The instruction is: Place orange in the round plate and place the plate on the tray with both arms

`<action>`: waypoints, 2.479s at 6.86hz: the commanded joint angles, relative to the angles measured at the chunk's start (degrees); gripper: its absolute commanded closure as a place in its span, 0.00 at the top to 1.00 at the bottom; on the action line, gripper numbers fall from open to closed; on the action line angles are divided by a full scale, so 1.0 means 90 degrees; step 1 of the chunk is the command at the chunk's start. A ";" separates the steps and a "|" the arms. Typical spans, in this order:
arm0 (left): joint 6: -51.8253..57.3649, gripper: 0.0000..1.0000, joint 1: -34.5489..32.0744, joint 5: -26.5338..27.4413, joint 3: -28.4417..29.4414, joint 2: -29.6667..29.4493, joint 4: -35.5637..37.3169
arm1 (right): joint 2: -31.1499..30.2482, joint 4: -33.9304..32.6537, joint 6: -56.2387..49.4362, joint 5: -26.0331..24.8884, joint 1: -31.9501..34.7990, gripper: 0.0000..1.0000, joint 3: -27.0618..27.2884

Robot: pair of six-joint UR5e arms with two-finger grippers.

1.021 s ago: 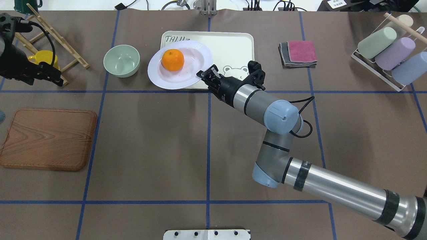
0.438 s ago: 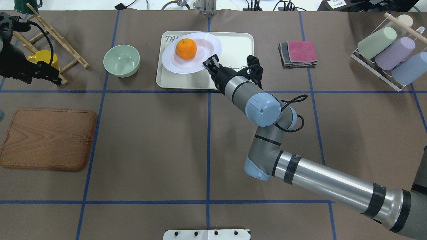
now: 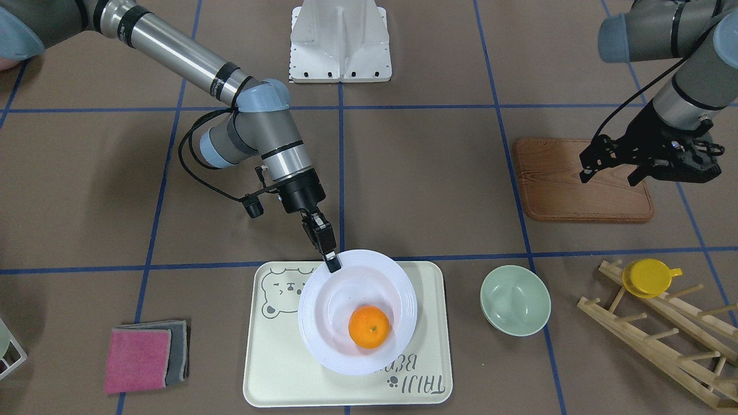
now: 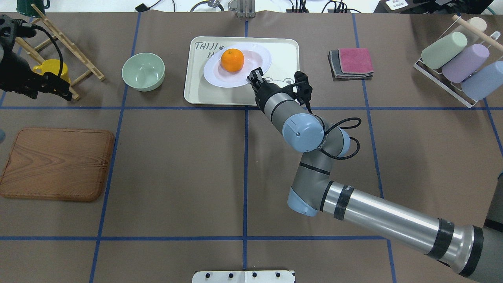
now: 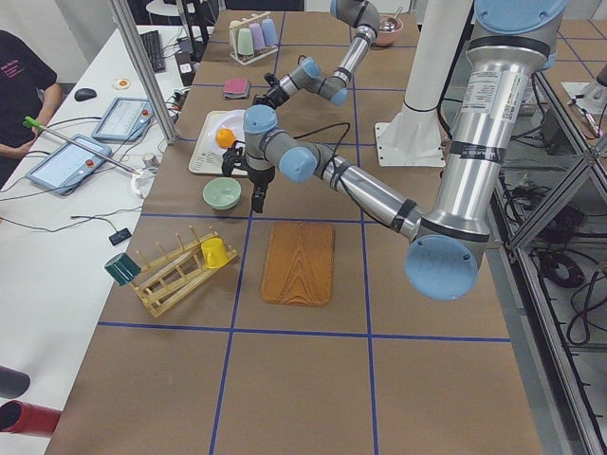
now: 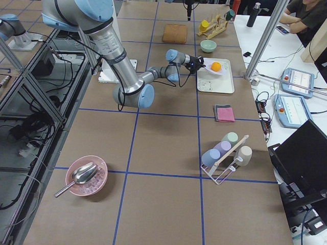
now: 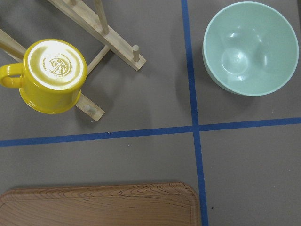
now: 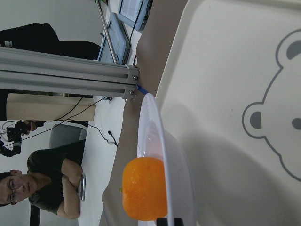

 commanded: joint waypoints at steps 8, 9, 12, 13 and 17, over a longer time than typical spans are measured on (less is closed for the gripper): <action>0.0136 0.97 -0.0020 0.0019 0.0022 0.0026 0.0006 | -0.0551 -0.3677 -0.4281 0.2907 0.0535 1.00 0.2136; 0.0814 0.97 -0.0136 0.0010 0.0138 0.0075 0.0007 | -0.0737 -0.4364 -0.5204 0.3602 0.0923 1.00 0.2656; 0.2280 0.97 -0.0661 -0.0010 0.0285 0.0561 -0.0023 | -0.1557 -0.4644 -0.7230 0.5122 0.2388 1.00 0.3169; 0.2720 0.97 -0.0867 -0.0010 0.0285 0.0747 -0.0023 | -0.1762 -0.4760 -0.8327 0.5190 0.2701 1.00 0.3207; 0.3701 0.97 -0.1640 -0.0088 0.0266 0.1412 -0.0013 | -0.3352 -0.4916 -1.1330 0.6758 0.4758 1.00 0.3189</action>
